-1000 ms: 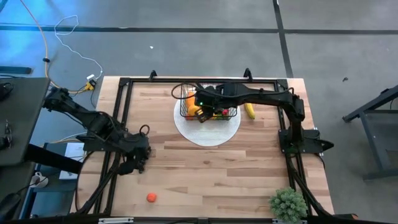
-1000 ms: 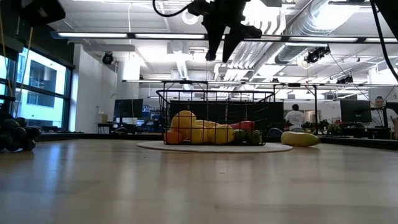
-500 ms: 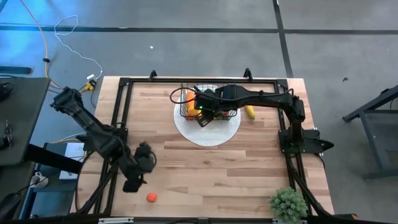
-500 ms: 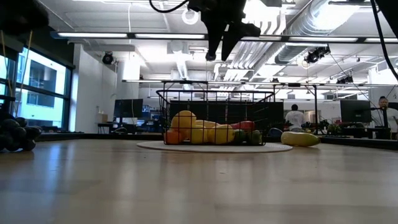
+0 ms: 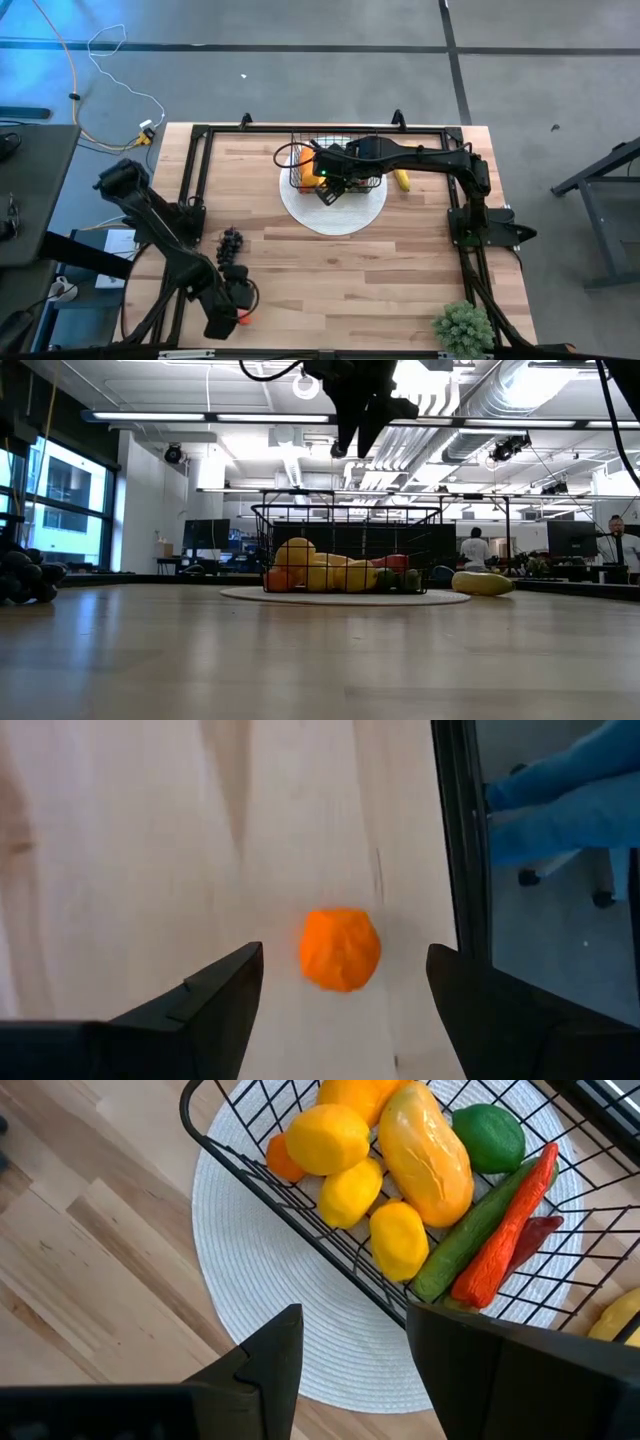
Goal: Build produce basket
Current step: Put the orange into the black wire basket
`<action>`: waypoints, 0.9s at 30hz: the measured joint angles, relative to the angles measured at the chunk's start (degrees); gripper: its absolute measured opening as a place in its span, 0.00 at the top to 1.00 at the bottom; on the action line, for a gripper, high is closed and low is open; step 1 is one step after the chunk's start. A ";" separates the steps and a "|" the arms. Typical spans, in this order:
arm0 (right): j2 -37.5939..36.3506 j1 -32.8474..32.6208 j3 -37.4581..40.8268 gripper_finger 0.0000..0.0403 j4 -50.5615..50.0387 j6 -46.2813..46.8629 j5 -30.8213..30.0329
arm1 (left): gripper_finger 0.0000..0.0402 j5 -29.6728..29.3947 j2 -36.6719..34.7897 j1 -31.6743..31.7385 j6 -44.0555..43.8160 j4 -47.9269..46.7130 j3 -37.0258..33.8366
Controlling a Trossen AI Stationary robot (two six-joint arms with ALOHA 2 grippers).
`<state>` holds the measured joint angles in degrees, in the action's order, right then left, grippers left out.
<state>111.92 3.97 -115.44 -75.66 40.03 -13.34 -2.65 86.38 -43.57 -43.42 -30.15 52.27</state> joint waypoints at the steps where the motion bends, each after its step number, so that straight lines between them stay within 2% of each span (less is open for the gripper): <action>1: 0.00 0.00 0.00 0.60 -0.04 0.00 0.00 | 0.33 -0.01 0.82 -0.11 0.02 0.93 0.00; 7: 0.00 -0.02 0.00 0.60 -0.46 0.00 0.04 | 0.33 0.99 5.77 -0.49 -0.23 4.99 0.00; 21: 0.00 -0.02 -0.02 0.60 -1.72 0.00 0.04 | 0.34 1.97 11.87 -0.79 -2.43 4.82 -0.02; 24: 0.00 -0.02 -0.02 0.60 -1.72 -0.02 0.02 | 0.39 1.55 12.11 -0.79 -2.06 4.73 -0.02; 27: 0.00 -0.01 -0.02 0.60 -1.72 -0.46 0.02 | 0.50 1.38 12.11 -0.79 -1.21 4.70 -0.02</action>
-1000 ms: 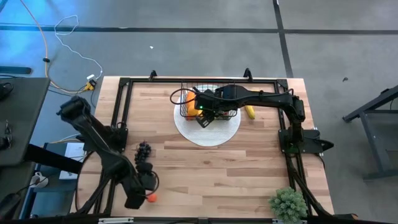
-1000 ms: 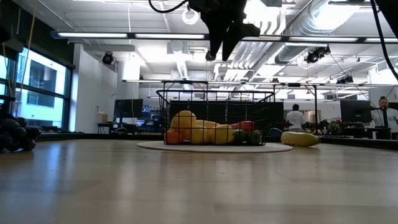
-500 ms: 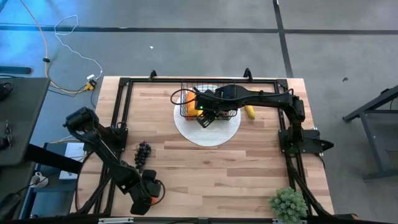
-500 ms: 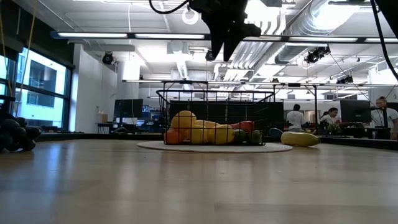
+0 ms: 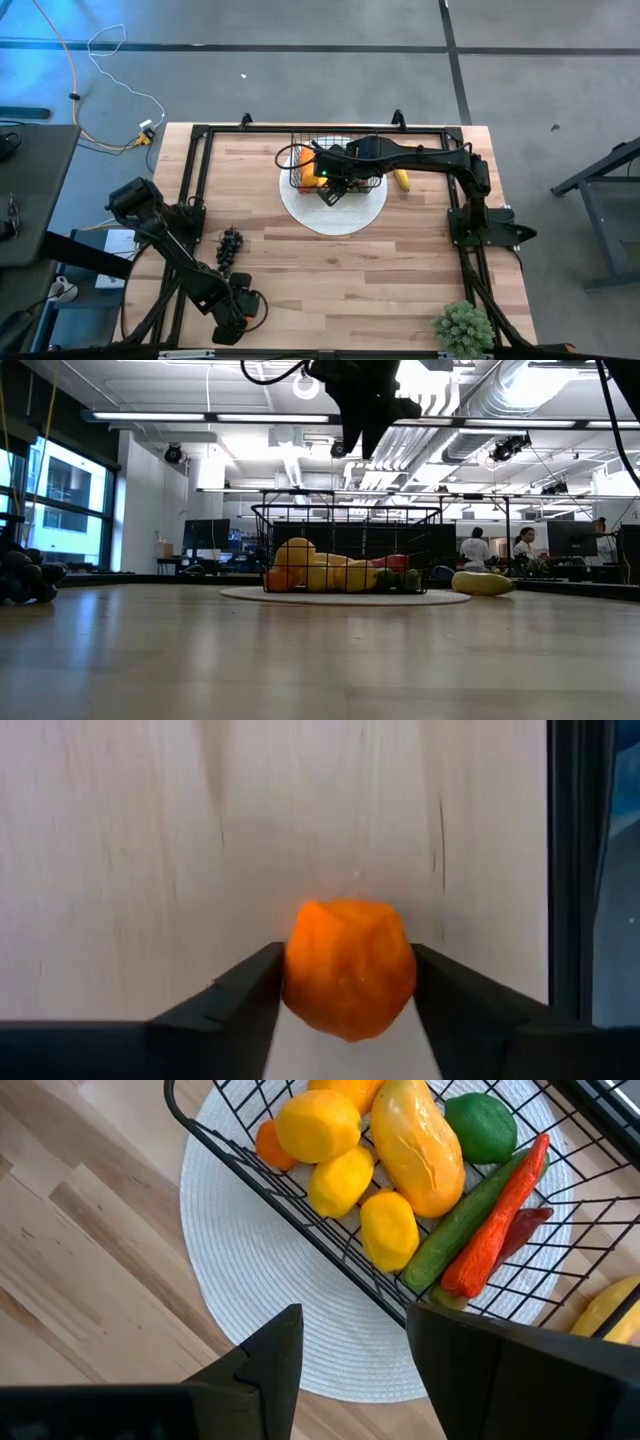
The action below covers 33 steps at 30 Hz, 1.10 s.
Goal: Build produce basket
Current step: Put the orange into the black wire basket
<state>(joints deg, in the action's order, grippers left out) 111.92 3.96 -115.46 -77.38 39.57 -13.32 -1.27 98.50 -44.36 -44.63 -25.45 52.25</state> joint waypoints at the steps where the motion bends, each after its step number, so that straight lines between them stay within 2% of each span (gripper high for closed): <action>1: 0.00 -0.01 0.00 0.60 0.00 -0.23 0.00 | 0.54 -0.02 0.00 0.05 0.35 0.04 0.00; 5: -0.11 -0.01 0.00 0.60 -0.01 -1.03 -0.08 | 0.71 0.54 -0.06 0.89 0.70 -0.02 0.01; 8: -1.05 -0.01 0.00 0.60 0.04 -1.05 -1.53 | 0.77 1.93 -0.50 2.50 0.93 -0.29 0.02; 17: -6.21 0.01 0.00 0.60 -0.11 -0.67 -5.90 | 0.75 0.26 -7.37 11.56 8.71 -1.91 0.00; 27: -9.43 -0.68 -0.02 0.60 -0.32 4.46 -9.81 | 0.76 -5.65 -19.17 26.80 21.16 -1.25 0.04; 33: -9.57 -0.71 -0.02 0.60 -0.39 7.82 -12.88 | 0.76 -7.18 -25.63 36.42 29.60 -1.18 0.06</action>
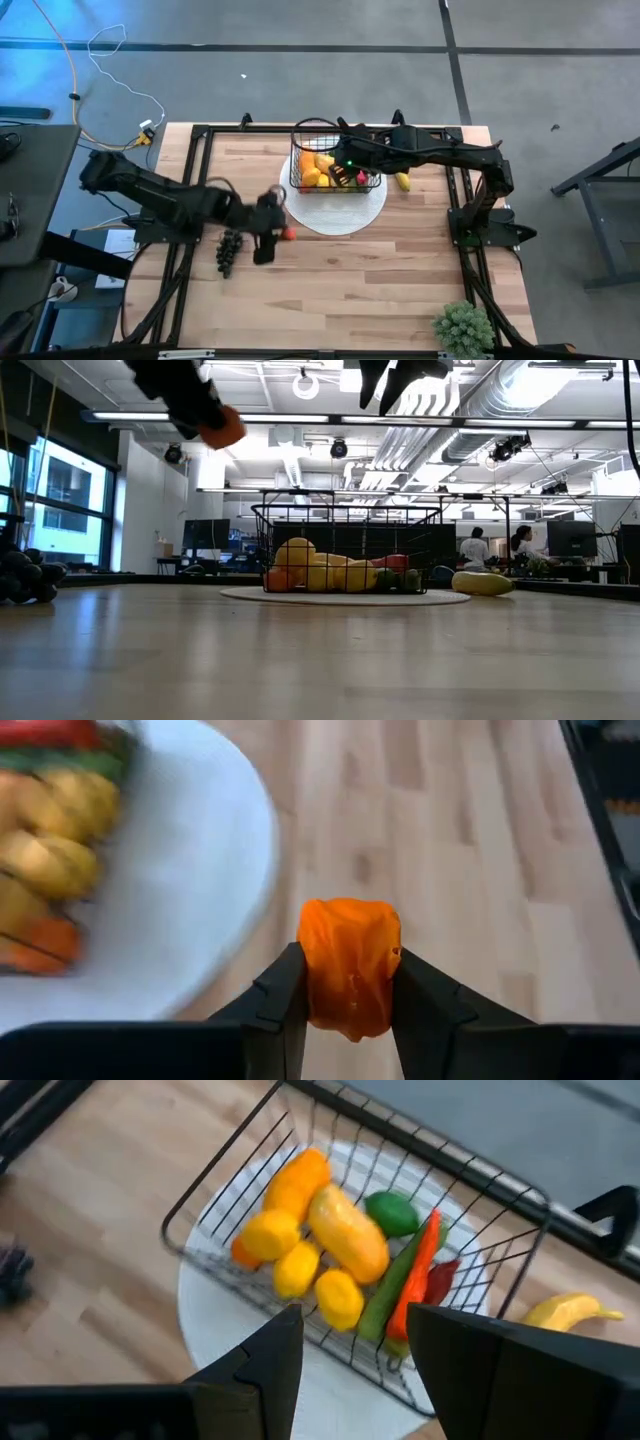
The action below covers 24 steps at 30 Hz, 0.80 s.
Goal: Build produce basket
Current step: Put the orange into the black wire basket
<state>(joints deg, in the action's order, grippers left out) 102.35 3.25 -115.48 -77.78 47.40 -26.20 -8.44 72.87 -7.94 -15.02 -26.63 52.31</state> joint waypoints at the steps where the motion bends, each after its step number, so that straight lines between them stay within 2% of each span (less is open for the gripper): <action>1: 0.00 -0.02 0.00 0.60 0.03 0.51 -1.21 | 0.76 -0.28 -0.70 1.60 0.88 0.07 0.25; 6: -0.02 -0.02 0.00 0.60 0.29 2.10 -5.04 | 0.76 -2.35 -3.57 9.60 5.13 1.63 0.54; 11: -0.02 0.13 0.00 0.60 0.42 2.07 -5.84 | 0.76 -3.14 -4.08 17.09 7.77 3.21 0.42; 16: -0.02 1.14 0.00 0.60 0.46 -0.38 -7.01 | 0.76 -2.37 -1.92 23.20 10.16 6.88 0.37; 24: -0.02 4.84 0.00 0.60 0.48 -7.52 -7.08 | 0.75 0.51 4.30 29.20 12.08 13.10 0.42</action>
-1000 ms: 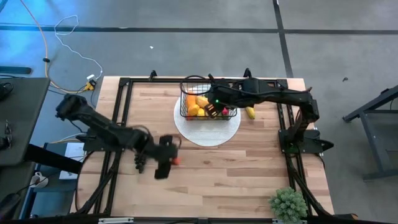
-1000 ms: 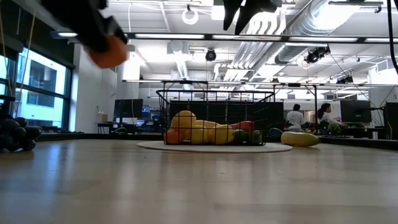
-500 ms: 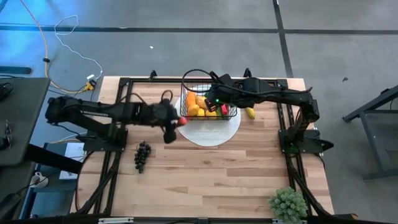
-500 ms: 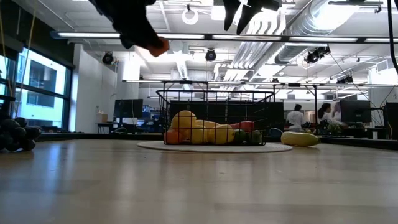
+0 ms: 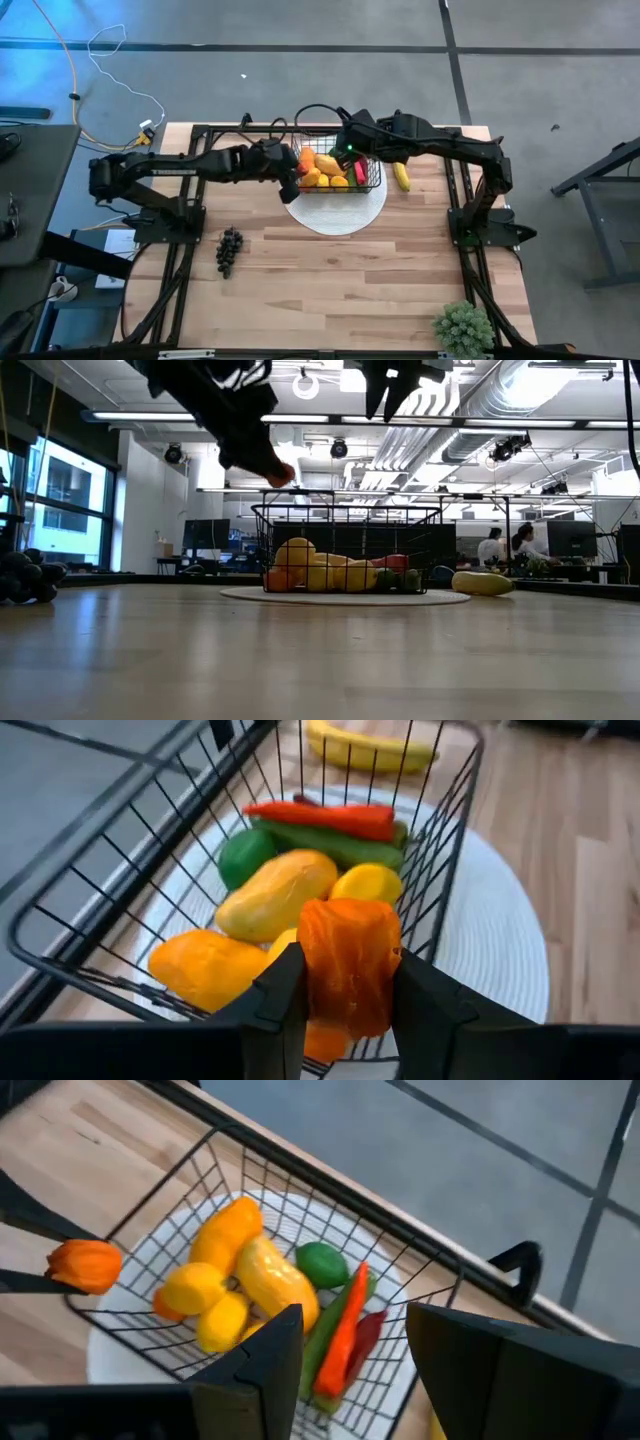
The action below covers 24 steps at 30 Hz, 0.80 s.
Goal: Build produce basket
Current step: Put the orange into the black wire basket, then put the violet grapes into the black wire basket
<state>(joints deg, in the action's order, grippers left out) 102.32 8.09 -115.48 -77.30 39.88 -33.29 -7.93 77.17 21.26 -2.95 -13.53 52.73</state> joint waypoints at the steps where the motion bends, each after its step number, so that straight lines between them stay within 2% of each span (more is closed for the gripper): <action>1: 0.00 0.57 0.00 0.60 -0.02 -1.13 0.12 | 0.75 0.65 0.73 0.50 0.17 0.02 0.00; 8: 0.00 4.59 0.00 0.60 -0.02 -8.31 1.95 | 0.71 0.80 5.06 2.54 0.10 0.21 -0.02; 19: 0.00 9.30 0.00 0.60 -0.02 -17.55 2.26 | 0.48 -1.60 6.58 3.14 -4.01 -0.02 -0.02; 24: 0.00 10.85 0.00 0.60 -0.02 -22.02 2.26 | 0.42 -2.17 6.58 3.14 -8.07 -0.01 -0.02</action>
<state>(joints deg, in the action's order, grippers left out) 102.32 18.94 -115.48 -77.32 17.86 -31.03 -10.11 83.74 24.40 -11.02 -13.54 52.71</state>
